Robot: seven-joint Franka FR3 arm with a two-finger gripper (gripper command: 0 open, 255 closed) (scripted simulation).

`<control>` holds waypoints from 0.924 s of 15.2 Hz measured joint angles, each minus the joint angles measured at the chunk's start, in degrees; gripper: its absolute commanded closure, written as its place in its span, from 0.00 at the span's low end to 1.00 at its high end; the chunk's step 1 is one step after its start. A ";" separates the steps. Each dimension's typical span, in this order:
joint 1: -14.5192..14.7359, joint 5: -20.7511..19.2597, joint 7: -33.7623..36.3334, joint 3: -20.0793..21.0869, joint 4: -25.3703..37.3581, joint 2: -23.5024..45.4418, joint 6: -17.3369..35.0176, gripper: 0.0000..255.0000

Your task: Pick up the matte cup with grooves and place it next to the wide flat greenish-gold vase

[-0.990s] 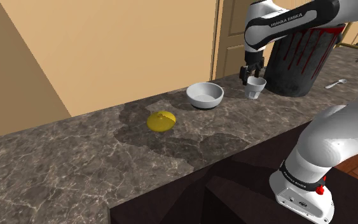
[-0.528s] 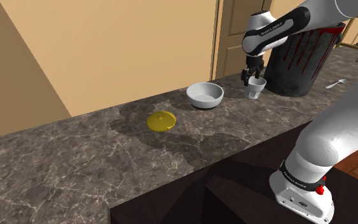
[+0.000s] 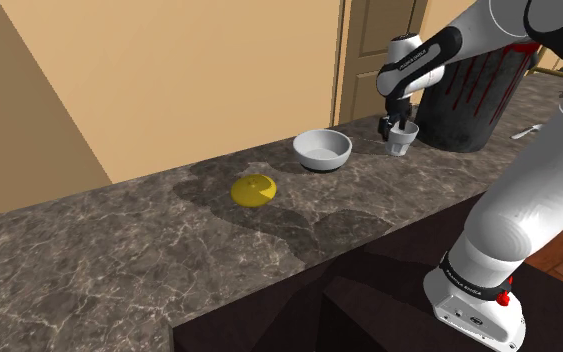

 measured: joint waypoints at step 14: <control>-0.17 0.43 -0.40 -0.34 -0.72 1.52 2.27 1.00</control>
